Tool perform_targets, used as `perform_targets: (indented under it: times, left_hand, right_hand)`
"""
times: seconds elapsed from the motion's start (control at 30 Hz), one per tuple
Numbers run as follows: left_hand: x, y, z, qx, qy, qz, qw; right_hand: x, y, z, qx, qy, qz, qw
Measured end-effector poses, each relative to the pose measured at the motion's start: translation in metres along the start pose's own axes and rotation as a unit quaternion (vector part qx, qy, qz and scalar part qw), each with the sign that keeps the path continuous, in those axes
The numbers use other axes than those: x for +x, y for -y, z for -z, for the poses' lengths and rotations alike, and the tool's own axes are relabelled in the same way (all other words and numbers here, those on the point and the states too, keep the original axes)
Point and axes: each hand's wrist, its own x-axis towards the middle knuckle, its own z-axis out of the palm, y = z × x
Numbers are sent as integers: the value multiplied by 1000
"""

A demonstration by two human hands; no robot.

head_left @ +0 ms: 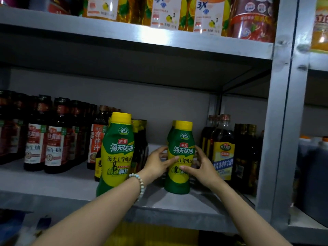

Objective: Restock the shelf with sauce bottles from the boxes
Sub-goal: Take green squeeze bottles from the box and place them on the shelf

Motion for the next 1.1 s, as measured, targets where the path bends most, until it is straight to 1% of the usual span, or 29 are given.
perform_targets:
  times: [0.4,0.77,0.87,1.0,1.1]
  left_hand:
    - [16,12,-3,-18,-4,12,1000]
    - [13,14,-5,-18,-18,-9,1000]
    - [12,13,-1,11,-17,-8,1000]
    - [5,2,9,14,-4,1,1000]
    - [-3,-11,20,98,-7,-19,995]
  right_hand:
    - [13,-24,-2,6,-39,26,999]
    - [11,-27,-5,32,-34,28,999]
    - [10,-27,-6,28,-33,27,999]
    - [7,-29,-4,19,-30,8,999]
    - [3,-25,0,25,-38,-20,999]
